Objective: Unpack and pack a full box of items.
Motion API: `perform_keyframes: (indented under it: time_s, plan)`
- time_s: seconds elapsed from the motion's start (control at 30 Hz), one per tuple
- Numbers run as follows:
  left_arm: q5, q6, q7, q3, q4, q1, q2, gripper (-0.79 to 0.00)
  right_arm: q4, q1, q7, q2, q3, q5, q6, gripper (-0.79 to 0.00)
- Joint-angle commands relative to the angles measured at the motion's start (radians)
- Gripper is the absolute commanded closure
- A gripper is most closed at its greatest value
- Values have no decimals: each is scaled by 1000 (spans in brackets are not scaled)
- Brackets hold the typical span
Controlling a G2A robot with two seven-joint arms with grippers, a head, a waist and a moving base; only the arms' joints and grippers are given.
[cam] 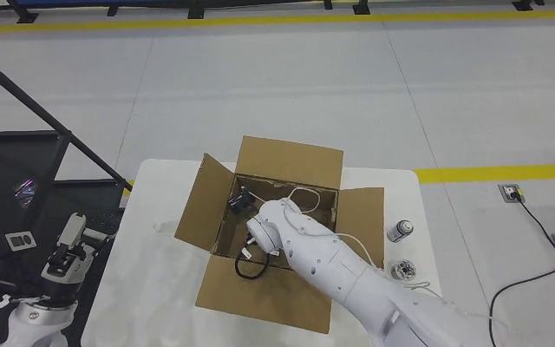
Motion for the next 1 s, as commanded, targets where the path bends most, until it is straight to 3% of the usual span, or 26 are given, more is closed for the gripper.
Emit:
perform_keyframes:
  time_s: [0.0,0.13,0.23,0.27,0.4,0.57,0.67,0.97]
  plan:
    - [-1,-1,-1,0,-2,2,1,-785,69,3,-41,-24,5,19,-2,-699]
    - [-4,-4,-3,-3,-2,7,3,-785,174,12,-87,-56,24,63,-35,-526]
    - [-6,-6,-5,-8,0,12,4,-785,240,19,-108,-75,35,85,-65,-480]
    - [-7,-5,-5,-9,0,13,5,-785,257,20,-113,-81,37,89,-70,-391]
    - [-7,-7,-6,-11,-2,18,7,-785,313,27,-126,-102,44,97,-86,-363]
    - [-8,-9,-5,-13,-3,25,8,-785,356,33,-132,-122,53,104,-110,-252]
    - [-6,-8,-3,-14,-4,28,9,-785,376,40,-140,-130,59,106,-119,0]
    - [2,-2,0,-10,-12,27,13,-785,402,89,-176,-127,118,172,-233,0]
